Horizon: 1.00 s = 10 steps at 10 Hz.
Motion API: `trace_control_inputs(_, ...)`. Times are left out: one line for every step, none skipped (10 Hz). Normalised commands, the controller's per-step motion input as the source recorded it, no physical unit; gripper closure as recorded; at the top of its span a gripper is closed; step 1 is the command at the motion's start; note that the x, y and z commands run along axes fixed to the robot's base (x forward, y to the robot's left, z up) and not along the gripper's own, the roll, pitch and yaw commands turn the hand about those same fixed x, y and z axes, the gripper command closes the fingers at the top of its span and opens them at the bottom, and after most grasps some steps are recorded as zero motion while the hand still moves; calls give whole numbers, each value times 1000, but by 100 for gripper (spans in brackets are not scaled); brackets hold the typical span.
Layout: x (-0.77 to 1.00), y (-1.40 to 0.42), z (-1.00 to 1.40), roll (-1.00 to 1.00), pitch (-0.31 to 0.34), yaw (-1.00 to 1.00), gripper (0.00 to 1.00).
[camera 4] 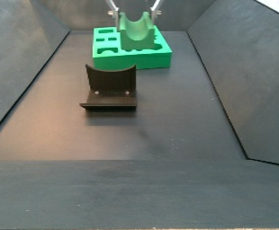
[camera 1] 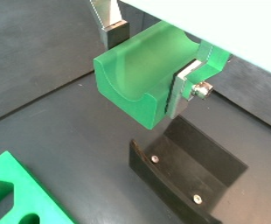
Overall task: Pick up the arch object. Move up. Place the arch object on the fixture. Regrasp the arch object. Move to above the board. Insert the arch object.
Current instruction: Place the arch object on the fixture.
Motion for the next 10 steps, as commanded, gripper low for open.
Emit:
trace_control_inputs(721, -36, -4, 46, 163, -32, 100)
trace_control_inputs(667, -26, -1, 49, 163, -27, 100)
trace_control_inputs(537, -11, -2, 53, 161, -17, 100)
trace_control_inputs(580, 363, 234, -1000, -81, -87, 100)
trace_control_inputs(440, 337, 208, -1000, -69, -88, 100)
trace_control_inputs(361, 275, 149, -1000, -55, -89, 100)
trace_control_inputs(243, 126, 62, -1000, -30, -87, 100)
trace_control_inputs(171, 91, 34, -1000, -14, -87, 100)
trace_control_inputs(84, 71, 21, -1000, 4, -89, 100)
trace_control_inputs(62, 61, 21, -1000, 7, -92, 100)
